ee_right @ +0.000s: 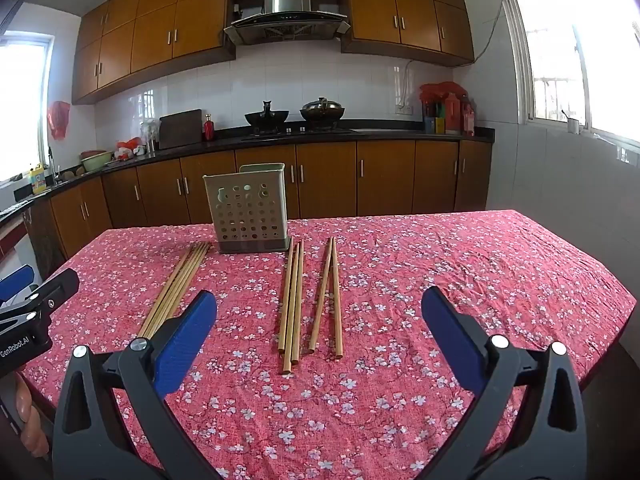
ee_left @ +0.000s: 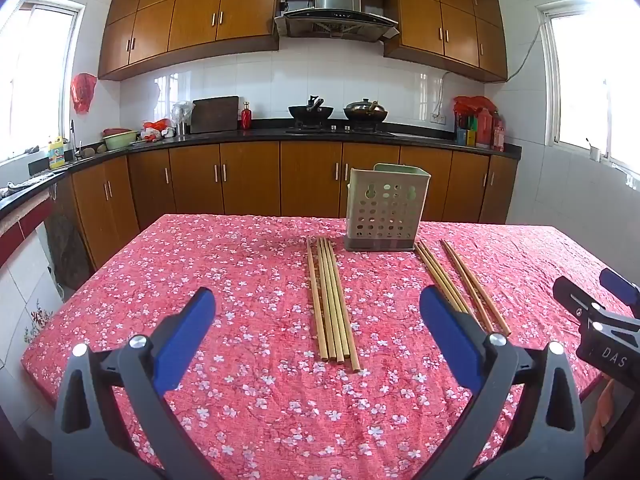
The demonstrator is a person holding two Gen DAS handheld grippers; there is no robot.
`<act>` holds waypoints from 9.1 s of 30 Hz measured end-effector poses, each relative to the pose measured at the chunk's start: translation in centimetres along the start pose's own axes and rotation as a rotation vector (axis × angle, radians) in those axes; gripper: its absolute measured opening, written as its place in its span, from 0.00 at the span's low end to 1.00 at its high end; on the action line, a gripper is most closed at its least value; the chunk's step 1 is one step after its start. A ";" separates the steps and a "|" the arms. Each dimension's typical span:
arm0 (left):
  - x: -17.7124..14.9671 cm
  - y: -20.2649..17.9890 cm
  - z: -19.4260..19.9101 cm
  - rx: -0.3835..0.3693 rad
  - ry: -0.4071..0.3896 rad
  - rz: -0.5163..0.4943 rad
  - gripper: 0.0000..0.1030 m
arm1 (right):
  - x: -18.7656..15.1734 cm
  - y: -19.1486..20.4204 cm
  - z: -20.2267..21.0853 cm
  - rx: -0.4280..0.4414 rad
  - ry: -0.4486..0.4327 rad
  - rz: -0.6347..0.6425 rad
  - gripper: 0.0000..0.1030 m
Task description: Organize utensils
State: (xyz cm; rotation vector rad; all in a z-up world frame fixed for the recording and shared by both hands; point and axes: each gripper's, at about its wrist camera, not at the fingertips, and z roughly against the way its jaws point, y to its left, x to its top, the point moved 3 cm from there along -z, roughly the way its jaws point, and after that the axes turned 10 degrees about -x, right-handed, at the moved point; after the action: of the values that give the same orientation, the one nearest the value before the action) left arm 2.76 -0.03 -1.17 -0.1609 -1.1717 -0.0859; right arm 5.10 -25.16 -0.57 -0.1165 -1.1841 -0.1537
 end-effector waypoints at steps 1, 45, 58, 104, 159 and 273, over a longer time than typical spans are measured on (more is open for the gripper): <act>0.0 0.0 0.0 0.000 0.000 0.000 0.96 | 0.0 0.0 0.0 -0.001 -0.001 -0.001 0.98; 0.0 0.0 0.0 0.000 0.001 0.000 0.96 | -0.1 0.0 0.0 0.000 0.003 -0.003 0.98; -0.1 0.0 0.0 -0.001 0.001 0.001 0.96 | -0.1 0.0 0.0 0.000 0.003 -0.003 0.98; -0.4 1.5 -3.5 0.051 0.089 0.034 0.96 | -0.4 -0.7 -4.7 -0.005 0.130 -0.031 0.98; -1.6 10.1 -19.2 -0.007 0.477 0.135 0.16 | -1.9 -3.2 -20.7 -0.045 0.496 -0.038 0.08; 0.1 6.8 -15.1 -0.094 0.366 0.194 0.33 | -2.5 2.0 -19.2 0.100 0.484 0.037 0.13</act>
State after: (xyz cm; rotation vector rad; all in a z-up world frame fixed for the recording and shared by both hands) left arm 17.62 4.12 -7.32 -0.3269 -0.7829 0.0020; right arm 22.08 -26.35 -10.08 -0.0103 -0.7045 -0.0831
